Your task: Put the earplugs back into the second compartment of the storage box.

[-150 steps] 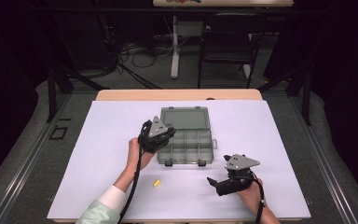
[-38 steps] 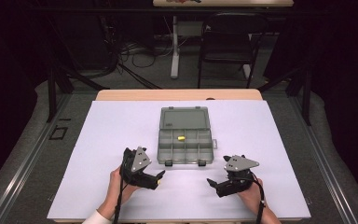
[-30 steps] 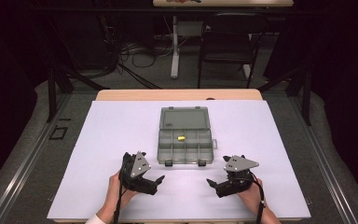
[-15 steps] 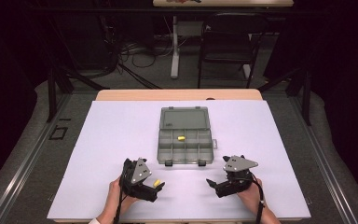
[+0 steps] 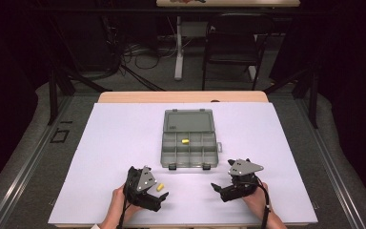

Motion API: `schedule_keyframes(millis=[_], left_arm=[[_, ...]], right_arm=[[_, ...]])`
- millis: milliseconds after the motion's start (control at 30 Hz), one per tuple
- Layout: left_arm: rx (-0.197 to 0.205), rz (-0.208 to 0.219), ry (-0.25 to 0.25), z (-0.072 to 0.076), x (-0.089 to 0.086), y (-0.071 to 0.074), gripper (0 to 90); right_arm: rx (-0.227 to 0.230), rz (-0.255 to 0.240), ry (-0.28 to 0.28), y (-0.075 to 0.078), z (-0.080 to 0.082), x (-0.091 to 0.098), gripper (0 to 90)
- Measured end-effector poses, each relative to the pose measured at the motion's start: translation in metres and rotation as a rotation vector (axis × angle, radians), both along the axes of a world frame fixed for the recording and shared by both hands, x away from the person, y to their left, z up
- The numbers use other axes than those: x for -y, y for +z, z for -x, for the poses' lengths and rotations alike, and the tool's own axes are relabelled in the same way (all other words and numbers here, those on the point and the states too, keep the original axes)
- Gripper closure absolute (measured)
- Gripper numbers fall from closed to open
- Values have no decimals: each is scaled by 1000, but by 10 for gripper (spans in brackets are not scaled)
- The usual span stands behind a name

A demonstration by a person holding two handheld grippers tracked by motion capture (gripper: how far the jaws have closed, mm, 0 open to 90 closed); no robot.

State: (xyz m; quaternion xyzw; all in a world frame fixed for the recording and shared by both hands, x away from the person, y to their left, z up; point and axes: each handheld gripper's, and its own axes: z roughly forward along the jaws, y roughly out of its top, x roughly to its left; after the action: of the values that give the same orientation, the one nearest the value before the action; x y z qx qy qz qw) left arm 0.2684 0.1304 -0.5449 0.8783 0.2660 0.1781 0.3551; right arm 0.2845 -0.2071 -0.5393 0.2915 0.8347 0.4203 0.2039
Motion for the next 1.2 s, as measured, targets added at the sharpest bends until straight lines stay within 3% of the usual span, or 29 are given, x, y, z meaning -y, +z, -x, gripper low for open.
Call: schedule_keyframes(millis=[133,400,700,967,1200], left_arm=[[-7,-21,-23,1,3,-2,88],[-44,-3,-52,2,3,-5,449],[-70,-22,-57,1,2,-9,661],[-18,-92,-58,3,5,-11,743],[-33,-69,-43,-1,1,-12,786]], right_arm=[[4,0,0,0,0,0,0],[1,3,1,0,0,0,0],[1,5,1,-1,0,0,0],[0,14,5,-1,0,-2,0],[-3,18,6,-2,0,-2,0]])
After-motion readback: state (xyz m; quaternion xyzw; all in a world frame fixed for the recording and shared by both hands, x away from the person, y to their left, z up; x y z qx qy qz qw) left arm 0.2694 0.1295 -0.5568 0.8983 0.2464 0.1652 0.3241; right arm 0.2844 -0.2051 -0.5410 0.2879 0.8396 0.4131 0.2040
